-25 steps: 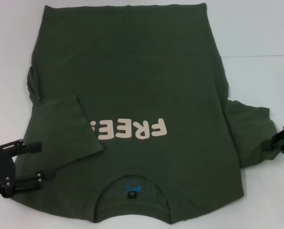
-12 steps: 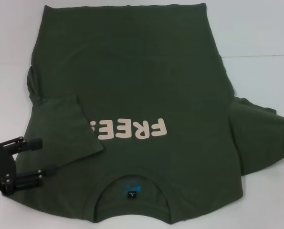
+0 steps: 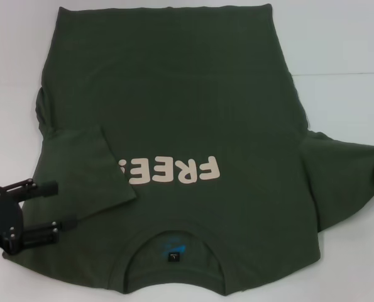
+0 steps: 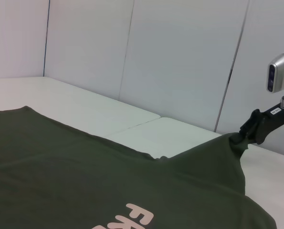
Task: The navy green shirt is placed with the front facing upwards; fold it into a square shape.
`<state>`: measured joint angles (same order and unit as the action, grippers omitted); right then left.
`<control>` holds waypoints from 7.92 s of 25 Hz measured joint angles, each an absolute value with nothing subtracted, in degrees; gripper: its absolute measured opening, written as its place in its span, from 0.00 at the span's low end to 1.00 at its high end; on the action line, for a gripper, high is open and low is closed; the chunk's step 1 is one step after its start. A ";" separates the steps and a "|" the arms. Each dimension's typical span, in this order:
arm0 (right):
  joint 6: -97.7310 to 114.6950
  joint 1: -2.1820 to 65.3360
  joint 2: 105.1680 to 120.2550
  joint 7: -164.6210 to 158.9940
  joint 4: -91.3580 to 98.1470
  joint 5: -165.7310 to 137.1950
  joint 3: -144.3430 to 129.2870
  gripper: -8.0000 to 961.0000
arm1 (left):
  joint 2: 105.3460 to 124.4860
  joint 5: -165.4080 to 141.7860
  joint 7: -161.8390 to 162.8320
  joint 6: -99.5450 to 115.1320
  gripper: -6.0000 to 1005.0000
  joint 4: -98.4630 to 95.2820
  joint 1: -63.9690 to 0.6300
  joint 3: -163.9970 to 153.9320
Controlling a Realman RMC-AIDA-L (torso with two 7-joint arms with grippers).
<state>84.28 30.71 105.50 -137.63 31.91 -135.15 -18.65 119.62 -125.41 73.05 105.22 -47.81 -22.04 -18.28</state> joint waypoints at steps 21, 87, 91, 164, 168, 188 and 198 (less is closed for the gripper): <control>83.55 35.42 106.13 -137.86 32.13 -129.29 -21.79 0.02 | 119.61 -125.42 73.79 104.81 0.81 -47.63 -22.63 -18.36; 70.06 48.38 116.81 -140.15 30.50 -127.84 -40.38 0.03 | 119.96 -125.41 73.83 104.68 0.81 -47.55 -22.71 -18.71; 70.30 48.01 116.90 -139.53 30.32 -125.78 -40.51 0.08 | 119.96 -125.42 73.83 104.68 0.81 -47.54 -22.70 -18.72; 65.93 50.97 112.10 -160.61 30.88 -146.96 -48.95 0.71 | 120.05 -126.04 77.08 104.58 0.81 -47.37 -22.76 -18.90; 65.19 50.97 112.36 -160.58 30.61 -146.97 -49.73 0.68 | 120.05 -126.03 76.94 104.53 0.81 -47.37 -22.76 -18.90; 61.87 51.16 112.73 -160.40 31.10 -147.07 -50.04 0.07 | 120.05 -126.04 77.01 103.86 0.81 -47.37 -22.88 -18.90; 59.09 50.92 113.42 -158.34 31.03 -140.17 -49.75 0.07 | 120.05 -126.03 76.86 103.71 0.81 -47.37 -22.92 -18.90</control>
